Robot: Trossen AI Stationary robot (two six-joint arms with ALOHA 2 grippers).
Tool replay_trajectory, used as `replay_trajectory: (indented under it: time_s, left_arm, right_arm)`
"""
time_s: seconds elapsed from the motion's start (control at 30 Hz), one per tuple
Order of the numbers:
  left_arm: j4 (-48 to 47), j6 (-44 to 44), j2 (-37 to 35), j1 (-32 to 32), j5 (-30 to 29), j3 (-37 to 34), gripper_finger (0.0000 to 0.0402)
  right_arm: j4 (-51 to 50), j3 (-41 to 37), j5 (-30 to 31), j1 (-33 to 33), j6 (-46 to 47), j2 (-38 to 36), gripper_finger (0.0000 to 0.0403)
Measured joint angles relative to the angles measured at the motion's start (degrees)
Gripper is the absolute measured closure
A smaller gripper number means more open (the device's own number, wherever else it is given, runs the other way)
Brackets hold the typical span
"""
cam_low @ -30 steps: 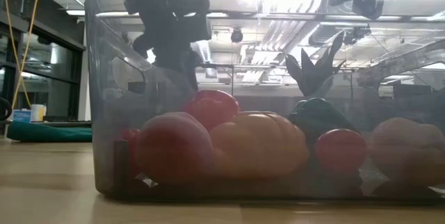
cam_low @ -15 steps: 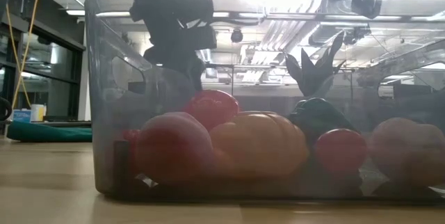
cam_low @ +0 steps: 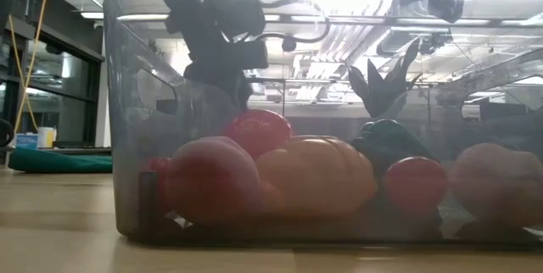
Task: Pick and placing Produce into tupperware
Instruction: Put the pink peach into the black bin
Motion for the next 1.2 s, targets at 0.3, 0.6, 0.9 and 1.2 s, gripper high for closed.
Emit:
replay_trajectory:
  time_s: [0.3, 0.6, 0.9, 1.2]
  left_arm:
    - [-0.83, -0.32, 0.72, 3.27, 0.91, 0.17, 0.0158]
    - [-0.66, -1.36, 2.95, 3.49, 4.8, 0.16, 0.0158]
    - [-0.83, -0.54, 4.48, 3.47, 5.81, 0.17, 0.0158]
    - [0.09, 1.64, 5.58, 3.35, 9.56, 0.23, 0.0158]
  right_arm:
    - [0.38, 0.0, 0.86, 0.02, -0.46, 0.0, 0.0247]
    - [0.47, 0.0, 1.36, 0.02, -1.06, 0.0, 0.0247]
    - [0.49, 0.0, 1.94, 0.02, -1.05, 0.0, 0.0247]
    - [0.49, 0.0, 2.26, 0.02, -1.05, 0.0, 0.0247]
